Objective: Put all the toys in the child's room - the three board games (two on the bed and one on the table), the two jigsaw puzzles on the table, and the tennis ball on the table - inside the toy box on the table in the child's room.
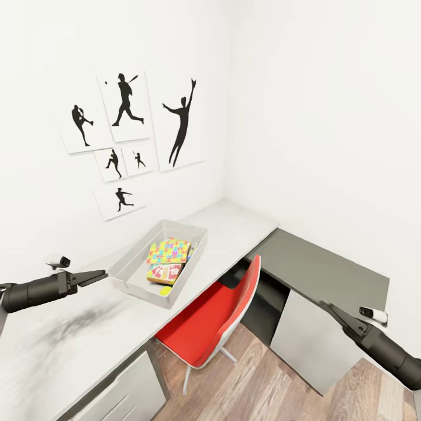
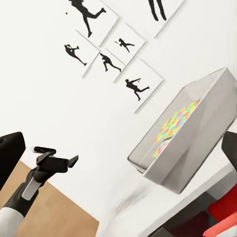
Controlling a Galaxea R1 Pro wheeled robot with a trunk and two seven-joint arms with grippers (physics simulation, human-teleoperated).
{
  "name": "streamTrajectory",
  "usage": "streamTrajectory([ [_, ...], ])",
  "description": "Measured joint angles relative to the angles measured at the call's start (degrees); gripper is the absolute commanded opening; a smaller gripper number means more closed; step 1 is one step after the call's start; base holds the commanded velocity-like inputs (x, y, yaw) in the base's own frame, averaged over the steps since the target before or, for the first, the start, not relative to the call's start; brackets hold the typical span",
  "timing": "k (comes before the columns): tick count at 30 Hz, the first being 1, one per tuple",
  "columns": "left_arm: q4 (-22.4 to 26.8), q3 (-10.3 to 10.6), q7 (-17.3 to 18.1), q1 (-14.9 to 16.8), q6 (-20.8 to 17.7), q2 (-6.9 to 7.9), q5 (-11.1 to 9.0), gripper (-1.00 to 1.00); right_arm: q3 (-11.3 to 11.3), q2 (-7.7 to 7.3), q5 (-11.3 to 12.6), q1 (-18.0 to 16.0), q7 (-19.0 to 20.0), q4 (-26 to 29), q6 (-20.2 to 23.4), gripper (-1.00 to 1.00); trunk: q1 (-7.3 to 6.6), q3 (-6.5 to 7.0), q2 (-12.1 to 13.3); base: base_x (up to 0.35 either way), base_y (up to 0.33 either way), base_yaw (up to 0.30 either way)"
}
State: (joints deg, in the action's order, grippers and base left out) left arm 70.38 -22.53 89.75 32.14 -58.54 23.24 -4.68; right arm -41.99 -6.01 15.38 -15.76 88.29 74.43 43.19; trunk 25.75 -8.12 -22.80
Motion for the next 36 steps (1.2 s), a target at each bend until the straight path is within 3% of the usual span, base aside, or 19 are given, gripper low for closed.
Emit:
streamTrajectory([
  [7, -0.51, 0.38, 0.00, 0.00, -0.03, -0.41, 0.28, 1.00, -0.01, -0.55, -0.50, -0.04, -1.87, -6.18, 0.71, 1.00, 0.00, 0.50, 0.00, 0.000, 0.000, -0.217],
  [12, 0.03, 0.12, 0.00, -0.07, -0.50, 0.19, 0.22, 1.00, -1.14, -3.62, -0.37, 0.82, -0.81, -7.39, 1.13, 1.00, 0.00, 0.86, 0.00, 0.000, 0.000, -0.209],
  [14, -0.26, 0.10, -0.01, -0.64, -0.42, 0.42, 0.51, 1.00, -2.77, -4.75, -0.21, 4.48, -0.02, -7.59, 0.77, 1.00, -0.01, 1.00, -0.01, 0.000, 0.000, -0.198],
  [17, -0.45, 0.17, -0.01, -1.68, -0.40, 0.39, 0.51, 1.00, -7.21, -5.97, -0.03, 10.60, 0.43, -7.59, -0.47, 1.00, -0.01, 1.22, -0.01, 0.000, 0.000, -0.197],
  [21, -0.51, 0.28, 0.00, -2.09, -0.48, 0.13, 0.59, 1.00, -11.21, -7.17, 0.01, 13.26, 0.59, -7.26, -1.13, 1.00, 0.00, 1.52, 0.00, 0.000, 0.000, -0.197],
  [26, -0.54, 0.35, 0.00, -2.19, -0.35, 0.01, 0.80, 1.00, -12.46, -9.82, 0.05, 13.88, 0.63, -7.67, -1.28, 1.00, 0.00, 1.89, 0.00, 0.000, 0.000, -0.197],
  [36, -0.61, 0.47, 0.00, -2.28, -0.09, -0.93, 1.05, 1.00, -12.64, -10.64, 0.08, 13.98, 0.60, -8.14, -1.32, 1.00, 0.00, 2.63, 0.01, 0.000, 0.000, -0.198],
])
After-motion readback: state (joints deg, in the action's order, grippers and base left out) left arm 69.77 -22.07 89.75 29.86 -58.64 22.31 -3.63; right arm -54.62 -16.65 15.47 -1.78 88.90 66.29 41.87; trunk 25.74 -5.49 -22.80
